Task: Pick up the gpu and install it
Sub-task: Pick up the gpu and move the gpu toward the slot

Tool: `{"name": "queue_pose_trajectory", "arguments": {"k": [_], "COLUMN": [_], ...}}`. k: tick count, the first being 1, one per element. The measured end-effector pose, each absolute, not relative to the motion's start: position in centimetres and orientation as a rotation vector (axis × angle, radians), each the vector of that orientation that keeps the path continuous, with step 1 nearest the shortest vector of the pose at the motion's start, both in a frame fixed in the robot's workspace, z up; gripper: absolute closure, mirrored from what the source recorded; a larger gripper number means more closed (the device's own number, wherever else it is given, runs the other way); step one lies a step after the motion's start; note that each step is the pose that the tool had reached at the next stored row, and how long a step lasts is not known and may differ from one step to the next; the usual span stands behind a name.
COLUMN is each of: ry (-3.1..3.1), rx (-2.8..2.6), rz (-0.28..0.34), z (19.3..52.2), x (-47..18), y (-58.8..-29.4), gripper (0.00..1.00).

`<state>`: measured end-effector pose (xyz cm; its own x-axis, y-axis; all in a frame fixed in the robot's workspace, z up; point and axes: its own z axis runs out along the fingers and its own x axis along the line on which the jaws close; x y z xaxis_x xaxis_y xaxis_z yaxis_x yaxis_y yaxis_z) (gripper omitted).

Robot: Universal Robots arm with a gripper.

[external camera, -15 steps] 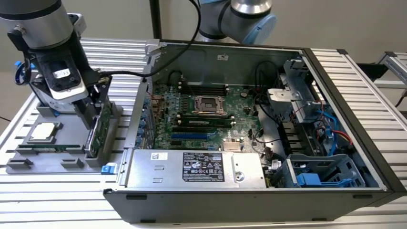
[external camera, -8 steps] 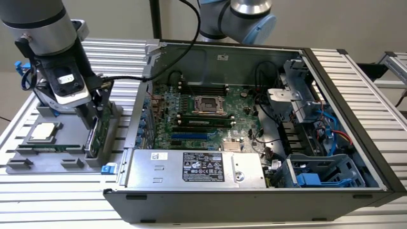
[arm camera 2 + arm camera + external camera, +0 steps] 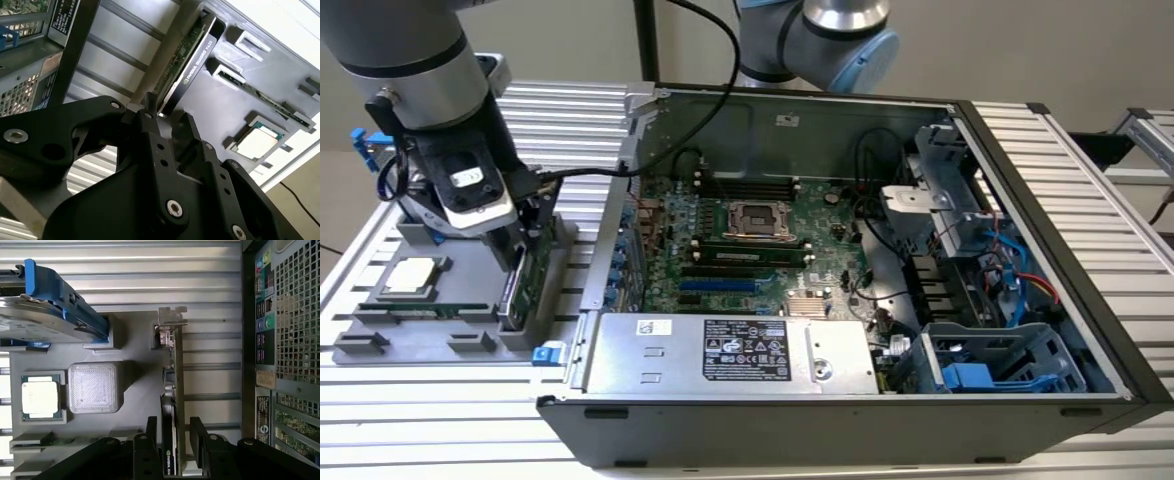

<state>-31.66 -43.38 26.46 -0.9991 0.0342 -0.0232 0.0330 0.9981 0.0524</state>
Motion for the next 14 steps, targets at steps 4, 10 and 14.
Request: {"name": "queue_pose_trajectory", "arguments": {"k": [4,10,14], "ry": [3.116,3.116,3.116], "rx": [0.052,0.050,0.040], "rz": [0.083,0.084,0.084], "z": [25.7,25.1,24.8], "x": [-31.7,-31.7,-31.8], "y": [-43.4,-43.3,-43.3], "gripper": [0.00,0.00,0.00]}}
